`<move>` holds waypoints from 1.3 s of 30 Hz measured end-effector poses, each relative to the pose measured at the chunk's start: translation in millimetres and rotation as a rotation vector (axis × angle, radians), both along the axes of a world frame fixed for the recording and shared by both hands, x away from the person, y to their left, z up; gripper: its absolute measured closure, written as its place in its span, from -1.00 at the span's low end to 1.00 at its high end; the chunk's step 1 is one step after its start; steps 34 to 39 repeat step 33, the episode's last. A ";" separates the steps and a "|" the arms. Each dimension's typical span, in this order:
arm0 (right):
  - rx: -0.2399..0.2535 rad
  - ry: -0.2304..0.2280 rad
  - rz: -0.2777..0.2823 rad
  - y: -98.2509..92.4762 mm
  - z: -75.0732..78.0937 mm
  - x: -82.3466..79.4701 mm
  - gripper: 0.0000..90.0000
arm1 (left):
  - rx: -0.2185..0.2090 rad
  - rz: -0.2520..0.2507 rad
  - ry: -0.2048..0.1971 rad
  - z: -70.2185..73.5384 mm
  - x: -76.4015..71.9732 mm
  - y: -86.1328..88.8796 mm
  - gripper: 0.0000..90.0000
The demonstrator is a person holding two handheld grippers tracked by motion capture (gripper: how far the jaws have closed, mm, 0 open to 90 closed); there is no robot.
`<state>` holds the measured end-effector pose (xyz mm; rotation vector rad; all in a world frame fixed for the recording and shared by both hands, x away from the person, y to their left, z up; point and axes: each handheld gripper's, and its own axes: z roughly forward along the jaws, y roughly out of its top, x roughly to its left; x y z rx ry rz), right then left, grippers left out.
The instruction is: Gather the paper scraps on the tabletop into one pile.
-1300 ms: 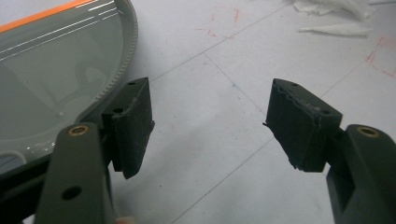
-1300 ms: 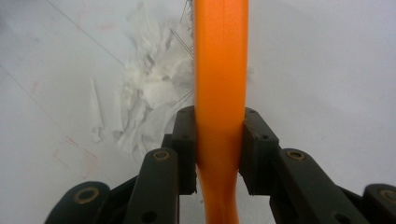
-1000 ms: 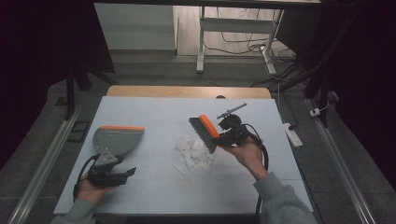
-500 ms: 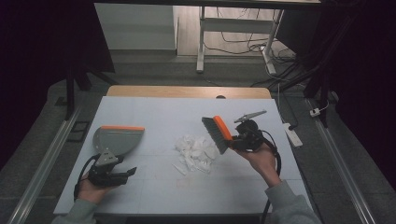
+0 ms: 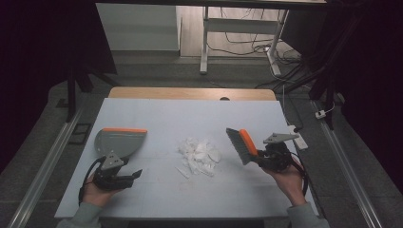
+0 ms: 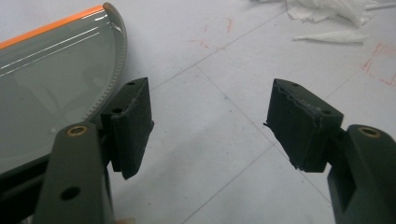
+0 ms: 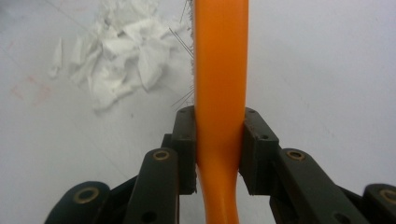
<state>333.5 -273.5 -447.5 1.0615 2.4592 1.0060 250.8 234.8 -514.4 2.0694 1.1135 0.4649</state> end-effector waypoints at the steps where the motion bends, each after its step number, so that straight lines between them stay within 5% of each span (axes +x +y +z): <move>1: -0.005 -0.009 -0.003 -3.5 -2.1 -2.7 0.56 | 0.001 -0.001 -0.002 0.1 0.2 -0.6 -0.30; 11: 0.039 -0.047 -0.006 -28.6 -18.6 -17.6 0.56 | 0.007 -0.003 -0.008 0.0 0.3 -3.6 -0.30; 39: 0.026 -0.069 0.027 -25.0 -21.5 -18.9 0.56 | 0.001 0.001 -0.011 0.2 -0.3 -1.4 -0.31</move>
